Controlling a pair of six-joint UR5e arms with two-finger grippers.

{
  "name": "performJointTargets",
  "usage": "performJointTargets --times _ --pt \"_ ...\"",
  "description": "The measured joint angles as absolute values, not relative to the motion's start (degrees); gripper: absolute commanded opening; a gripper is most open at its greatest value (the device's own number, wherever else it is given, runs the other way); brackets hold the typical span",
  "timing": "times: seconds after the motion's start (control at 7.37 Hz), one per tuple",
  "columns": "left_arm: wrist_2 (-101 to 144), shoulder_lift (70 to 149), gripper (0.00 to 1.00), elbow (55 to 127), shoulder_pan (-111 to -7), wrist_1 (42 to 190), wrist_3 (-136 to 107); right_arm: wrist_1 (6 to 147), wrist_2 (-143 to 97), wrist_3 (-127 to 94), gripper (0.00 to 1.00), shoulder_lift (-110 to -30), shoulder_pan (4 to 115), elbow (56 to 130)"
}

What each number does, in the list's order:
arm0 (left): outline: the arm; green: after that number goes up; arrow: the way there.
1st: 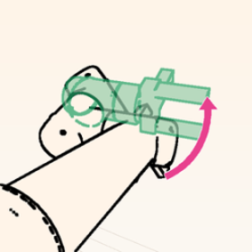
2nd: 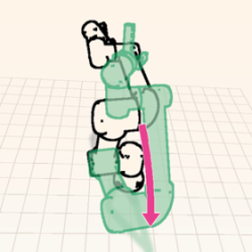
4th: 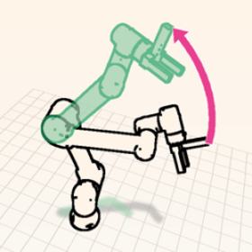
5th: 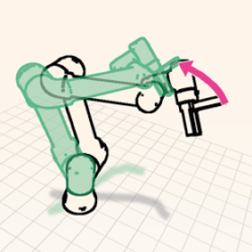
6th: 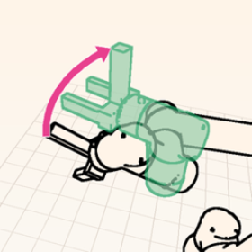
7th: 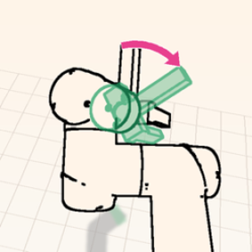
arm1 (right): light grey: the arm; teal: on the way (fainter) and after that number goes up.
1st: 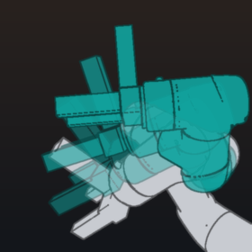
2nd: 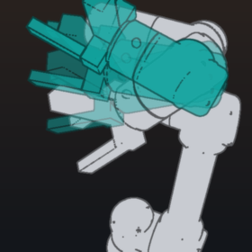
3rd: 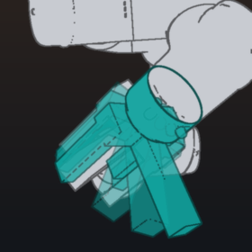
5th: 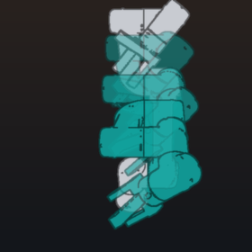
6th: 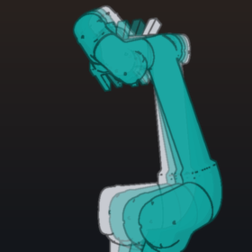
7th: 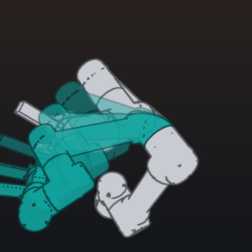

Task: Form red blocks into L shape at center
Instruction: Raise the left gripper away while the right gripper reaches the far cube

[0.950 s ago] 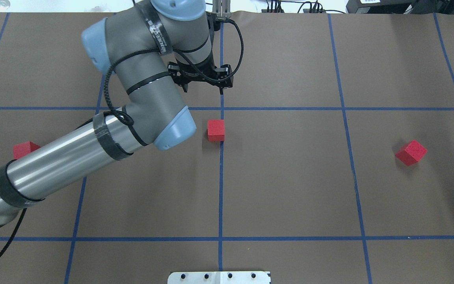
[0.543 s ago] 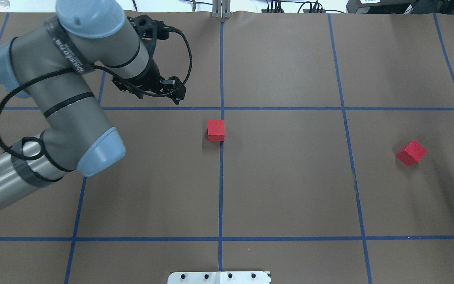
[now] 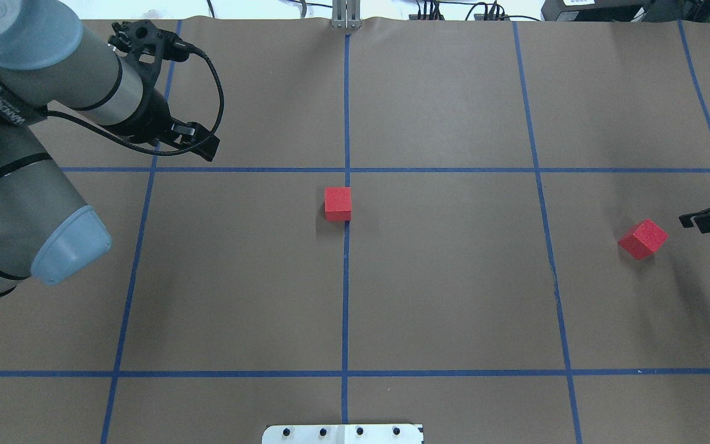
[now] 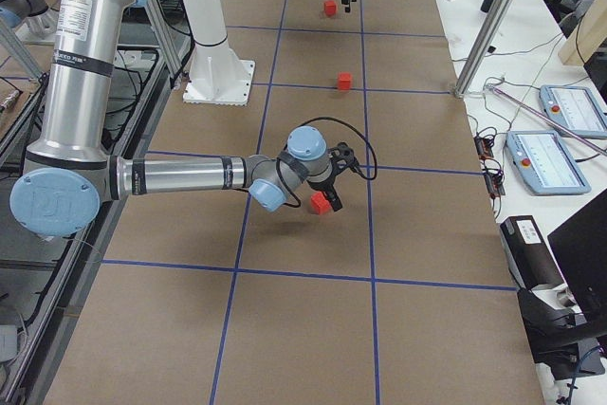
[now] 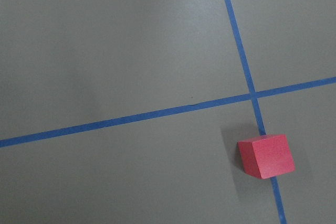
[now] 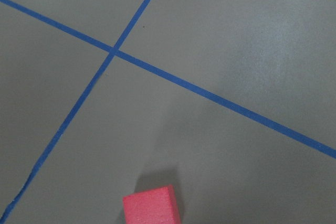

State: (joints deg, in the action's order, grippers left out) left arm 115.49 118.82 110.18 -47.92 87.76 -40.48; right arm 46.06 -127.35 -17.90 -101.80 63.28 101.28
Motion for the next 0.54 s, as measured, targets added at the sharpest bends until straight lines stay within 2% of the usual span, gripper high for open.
performJointTargets --times 0.54 --pt "115.49 118.06 1.00 110.50 -48.34 87.80 -39.48 46.14 -121.72 -18.35 0.99 -101.11 56.04 99.05"
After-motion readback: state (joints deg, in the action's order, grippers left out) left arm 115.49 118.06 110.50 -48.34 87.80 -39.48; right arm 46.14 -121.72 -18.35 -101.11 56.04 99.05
